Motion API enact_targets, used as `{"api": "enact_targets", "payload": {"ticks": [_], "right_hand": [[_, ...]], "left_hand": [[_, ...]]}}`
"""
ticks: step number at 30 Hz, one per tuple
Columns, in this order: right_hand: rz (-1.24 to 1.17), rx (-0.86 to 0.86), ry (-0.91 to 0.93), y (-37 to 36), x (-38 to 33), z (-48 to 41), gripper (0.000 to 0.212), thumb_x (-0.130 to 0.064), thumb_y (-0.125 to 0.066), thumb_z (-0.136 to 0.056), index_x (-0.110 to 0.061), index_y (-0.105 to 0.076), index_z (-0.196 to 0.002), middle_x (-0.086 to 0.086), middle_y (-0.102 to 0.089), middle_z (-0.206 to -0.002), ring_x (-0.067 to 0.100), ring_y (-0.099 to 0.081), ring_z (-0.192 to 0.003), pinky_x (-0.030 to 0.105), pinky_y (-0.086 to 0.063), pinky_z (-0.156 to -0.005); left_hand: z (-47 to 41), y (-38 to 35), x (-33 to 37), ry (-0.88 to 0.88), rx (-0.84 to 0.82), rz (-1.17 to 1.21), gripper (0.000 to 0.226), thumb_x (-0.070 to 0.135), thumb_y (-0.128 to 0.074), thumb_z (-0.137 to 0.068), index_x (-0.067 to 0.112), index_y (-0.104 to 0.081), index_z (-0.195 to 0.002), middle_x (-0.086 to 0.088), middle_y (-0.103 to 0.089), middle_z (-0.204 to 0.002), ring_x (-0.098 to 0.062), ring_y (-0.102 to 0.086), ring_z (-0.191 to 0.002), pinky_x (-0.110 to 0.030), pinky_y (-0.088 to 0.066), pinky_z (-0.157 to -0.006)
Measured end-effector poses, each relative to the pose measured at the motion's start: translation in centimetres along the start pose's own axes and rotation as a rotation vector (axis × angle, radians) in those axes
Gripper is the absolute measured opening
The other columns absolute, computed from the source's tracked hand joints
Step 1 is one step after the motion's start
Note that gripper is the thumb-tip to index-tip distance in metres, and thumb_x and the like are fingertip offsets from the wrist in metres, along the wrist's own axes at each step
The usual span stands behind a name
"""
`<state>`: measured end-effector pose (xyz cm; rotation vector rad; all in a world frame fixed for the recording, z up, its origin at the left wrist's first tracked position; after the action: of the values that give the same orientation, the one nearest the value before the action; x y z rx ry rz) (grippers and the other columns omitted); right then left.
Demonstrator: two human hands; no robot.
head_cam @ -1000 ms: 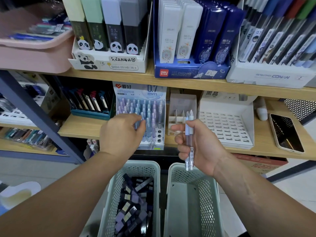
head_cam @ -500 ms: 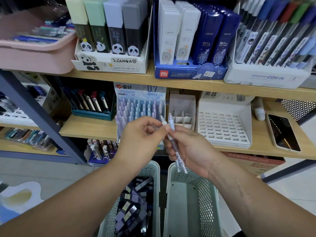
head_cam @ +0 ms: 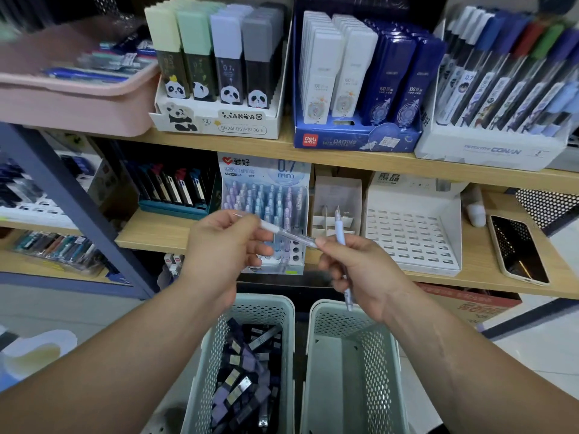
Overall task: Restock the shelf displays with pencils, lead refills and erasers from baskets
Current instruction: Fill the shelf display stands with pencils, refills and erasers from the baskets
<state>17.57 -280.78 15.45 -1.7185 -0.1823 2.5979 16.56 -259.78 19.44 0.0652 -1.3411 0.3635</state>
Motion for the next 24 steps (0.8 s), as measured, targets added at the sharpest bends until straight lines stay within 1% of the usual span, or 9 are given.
{"api": "enact_targets", "payload": {"ticks": [1, 5, 9, 12, 14, 16, 18, 20, 24], "right_hand": [[-0.042, 0.022, -0.008, 0.2, 0.0, -0.1, 0.008, -0.02, -0.077, -0.086, -0.019, -0.073, -0.08, 0.005, -0.065, -0.068, 0.01, -0.044, -0.051, 0.021, -0.032, -0.043], [-0.192, 0.117, -0.02, 1.2, -0.3, -0.3, 0.009, -0.012, -0.074, -0.088, -0.013, -0.073, -0.097, 0.007, -0.07, -0.078, 0.009, -0.043, -0.049, 0.018, -0.031, -0.041], [-0.143, 0.215, 0.02, 1.9, -0.7, -0.3, 0.011, -0.011, -0.069, -0.094, -0.016, -0.073, -0.103, 0.005, -0.071, -0.074, 0.011, -0.043, -0.05, 0.019, -0.031, -0.041], [-0.139, 0.28, 0.038, 2.2, -0.6, -0.4, 0.009, -0.01, -0.07, -0.093, -0.017, -0.072, -0.098, 0.006, -0.072, -0.076, 0.011, -0.044, -0.046, 0.02, -0.032, -0.039], [-0.124, 0.331, 0.074, 2.7, -1.1, -0.5, 0.008, -0.009, -0.072, -0.091, -0.017, -0.072, -0.093, 0.01, -0.074, -0.083, 0.01, -0.046, -0.046, 0.02, -0.034, -0.039], [-0.075, 0.381, 0.161, 3.3, -2.2, -0.6, 0.008, -0.01, -0.072, -0.091, -0.016, -0.071, -0.095, 0.011, -0.076, -0.089, 0.011, -0.05, -0.05, 0.018, -0.037, -0.04], [0.023, 0.428, 0.287, 3.8, -3.9, -0.5, 0.008, -0.011, -0.072, -0.092, -0.016, -0.069, -0.097, 0.008, -0.075, -0.085, 0.011, -0.056, -0.053, 0.018, -0.041, -0.043], [0.12, 0.452, 0.396, 3.8, -5.4, -0.5, 0.009, -0.011, -0.072, -0.092, -0.019, -0.068, -0.096, 0.002, -0.071, -0.078, 0.007, -0.057, -0.051, 0.018, -0.045, -0.046], [0.305, 0.458, 0.512, 3.6, -7.2, -0.8, 0.009, -0.014, -0.073, -0.092, -0.017, -0.07, -0.099, 0.003, -0.065, -0.075, 0.011, -0.058, -0.055, 0.027, -0.053, -0.055]], "left_hand": [[0.0, 0.0, -0.1, 0.012, -0.026, -0.01, 0.008, 0.002, -0.059, -0.092, 0.007, -0.062, -0.087, -0.015, -0.072, -0.076, -0.02, -0.061, -0.052, -0.025, -0.044, -0.045], [-0.1, -0.6, -0.8, 0.046, -0.161, -0.154, 0.008, -0.007, -0.063, -0.086, 0.001, -0.065, -0.085, -0.019, -0.073, -0.078, -0.022, -0.062, -0.054, -0.026, -0.046, -0.046], [0.2, -1.2, -1.7, 0.059, -0.251, -0.323, 0.011, -0.01, -0.069, -0.081, -0.002, -0.07, -0.089, -0.018, -0.074, -0.078, -0.025, -0.065, -0.059, -0.028, -0.048, -0.049], [0.5, -1.6, -2.2, 0.058, -0.308, -0.388, 0.012, -0.002, -0.077, -0.081, 0.003, -0.072, -0.091, -0.012, -0.076, -0.079, -0.027, -0.069, -0.066, -0.032, -0.049, -0.056], [0.3, -1.3, -1.7, -0.064, -0.26, -0.514, 0.01, 0.013, -0.081, -0.081, 0.016, -0.074, -0.087, 0.002, -0.075, -0.08, -0.021, -0.067, -0.065, -0.033, -0.051, -0.059], [-0.1, -0.4, 0.0, -0.277, -0.106, -0.669, 0.011, 0.031, -0.082, -0.08, 0.027, -0.073, -0.086, 0.011, -0.071, -0.083, -0.01, -0.061, -0.063, -0.03, -0.053, -0.065], [-0.3, 0.8, 1.7, -0.454, 0.052, -0.737, 0.018, 0.036, -0.078, -0.083, 0.03, -0.067, -0.095, 0.013, -0.064, -0.09, -0.008, -0.057, -0.074, -0.03, -0.051, -0.074], [-0.7, 2.0, 2.7, -0.531, 0.152, -0.769, 0.029, 0.036, -0.076, -0.084, 0.029, -0.062, -0.109, 0.009, -0.055, -0.102, -0.011, -0.054, -0.087, -0.033, -0.048, -0.083], [-2.1, 2.5, 1.8, -0.542, 0.072, -0.981, 0.058, 0.037, -0.07, -0.089, 0.025, -0.049, -0.141, -0.001, -0.046, -0.14, -0.023, -0.044, -0.13, -0.039, -0.036, -0.11]]}}
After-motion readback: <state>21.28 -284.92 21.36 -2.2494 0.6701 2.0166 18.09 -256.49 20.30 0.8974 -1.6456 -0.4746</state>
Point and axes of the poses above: each hand's wrist, its own z-axis away from the middle knuckle, its own y-axis out of the back of the hand, x = y × z, the point moved 8 cm from there along -z, towards the middle knuckle
